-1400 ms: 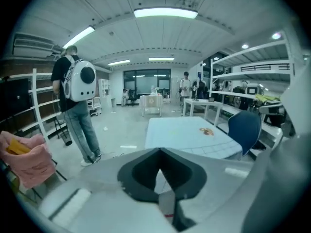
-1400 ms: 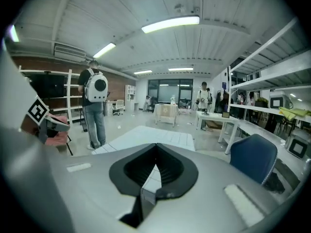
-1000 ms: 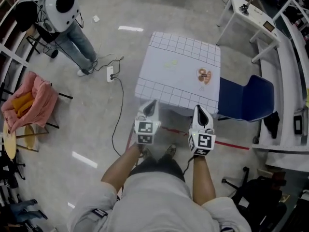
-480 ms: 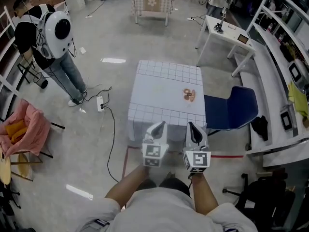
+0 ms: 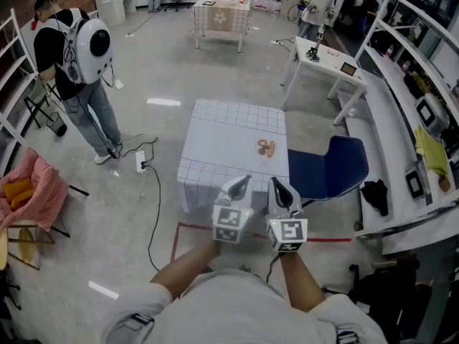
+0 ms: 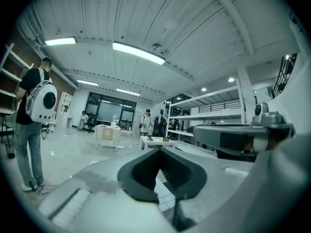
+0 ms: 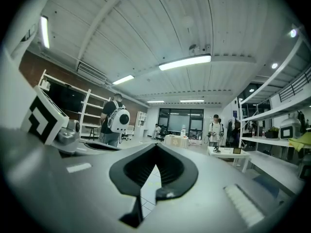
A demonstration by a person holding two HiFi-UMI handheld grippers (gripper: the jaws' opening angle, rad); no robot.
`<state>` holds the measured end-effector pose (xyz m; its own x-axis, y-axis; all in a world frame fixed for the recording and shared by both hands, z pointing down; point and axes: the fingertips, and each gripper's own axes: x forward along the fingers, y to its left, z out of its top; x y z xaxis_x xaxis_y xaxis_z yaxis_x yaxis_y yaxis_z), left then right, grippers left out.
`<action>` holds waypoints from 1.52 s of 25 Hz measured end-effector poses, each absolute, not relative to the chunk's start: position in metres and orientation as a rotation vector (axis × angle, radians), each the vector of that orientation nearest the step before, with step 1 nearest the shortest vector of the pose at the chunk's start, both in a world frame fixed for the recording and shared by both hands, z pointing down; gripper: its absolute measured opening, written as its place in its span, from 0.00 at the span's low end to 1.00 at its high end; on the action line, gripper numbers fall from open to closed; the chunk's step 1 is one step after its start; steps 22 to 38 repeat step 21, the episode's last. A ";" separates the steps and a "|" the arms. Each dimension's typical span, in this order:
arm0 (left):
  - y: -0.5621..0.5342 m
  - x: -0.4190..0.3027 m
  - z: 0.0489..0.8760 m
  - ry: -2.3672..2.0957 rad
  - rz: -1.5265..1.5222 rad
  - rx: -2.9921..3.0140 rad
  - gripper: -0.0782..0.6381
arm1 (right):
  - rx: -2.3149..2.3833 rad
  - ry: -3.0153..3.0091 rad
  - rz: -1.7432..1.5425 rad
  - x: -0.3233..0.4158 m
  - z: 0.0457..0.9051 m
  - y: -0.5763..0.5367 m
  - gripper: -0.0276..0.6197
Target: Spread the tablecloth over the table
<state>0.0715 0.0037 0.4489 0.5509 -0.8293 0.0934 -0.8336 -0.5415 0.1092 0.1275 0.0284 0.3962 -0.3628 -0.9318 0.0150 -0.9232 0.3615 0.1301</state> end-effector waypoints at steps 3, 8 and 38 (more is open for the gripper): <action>0.006 0.094 0.435 -1.390 0.035 2.695 0.14 | 1.768 -2.510 -0.165 0.148 0.388 0.035 0.05; 0.007 0.118 0.422 -1.359 0.008 2.732 0.14 | 1.831 -2.481 -0.180 0.174 0.382 0.039 0.05; 0.014 0.150 0.433 -1.300 0.029 2.755 0.14 | 1.895 -2.443 -0.186 0.202 0.384 0.049 0.05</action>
